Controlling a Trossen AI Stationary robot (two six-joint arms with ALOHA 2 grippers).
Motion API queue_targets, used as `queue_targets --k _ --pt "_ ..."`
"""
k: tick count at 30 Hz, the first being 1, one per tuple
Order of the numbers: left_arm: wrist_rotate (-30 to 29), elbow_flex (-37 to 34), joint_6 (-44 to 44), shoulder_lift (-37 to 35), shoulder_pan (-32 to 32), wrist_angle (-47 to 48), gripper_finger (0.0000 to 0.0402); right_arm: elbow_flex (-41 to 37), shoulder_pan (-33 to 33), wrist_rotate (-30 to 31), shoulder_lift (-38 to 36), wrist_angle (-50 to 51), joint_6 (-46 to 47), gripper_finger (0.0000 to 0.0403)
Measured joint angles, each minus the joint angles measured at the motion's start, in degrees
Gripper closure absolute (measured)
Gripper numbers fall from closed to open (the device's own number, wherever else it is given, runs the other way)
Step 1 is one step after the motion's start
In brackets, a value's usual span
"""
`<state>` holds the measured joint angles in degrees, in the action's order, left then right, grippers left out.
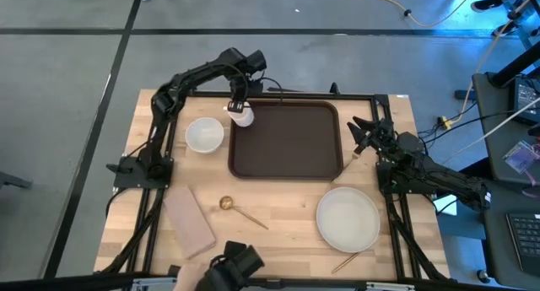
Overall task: Set up tray
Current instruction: Put the white mug on the brown serving tray
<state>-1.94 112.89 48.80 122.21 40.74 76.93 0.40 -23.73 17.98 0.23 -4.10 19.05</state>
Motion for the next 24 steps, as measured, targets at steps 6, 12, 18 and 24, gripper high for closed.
queue_targets --k 6,12,18,24 --pt "-1.6 0.3 1.3 0.3 -1.5 -1.7 0.0398 0.0 0.0 0.0 0.0 0.0 0.0 0.0199" --pt "-1.6 8.9 0.4 6.1 -2.1 3.0 0.0398 0.0 0.0 0.4 0.0 0.0 0.2 0.0199" --pt "-2.4 15.7 -1.9 10.1 -2.2 7.3 0.0398 0.0 0.0 0.4 0.0 0.0 0.3 0.0199" --pt "-2.0 15.9 -2.1 10.0 -2.2 8.5 0.0398 0.0 0.0 0.4 0.0 0.0 0.4 0.0199"
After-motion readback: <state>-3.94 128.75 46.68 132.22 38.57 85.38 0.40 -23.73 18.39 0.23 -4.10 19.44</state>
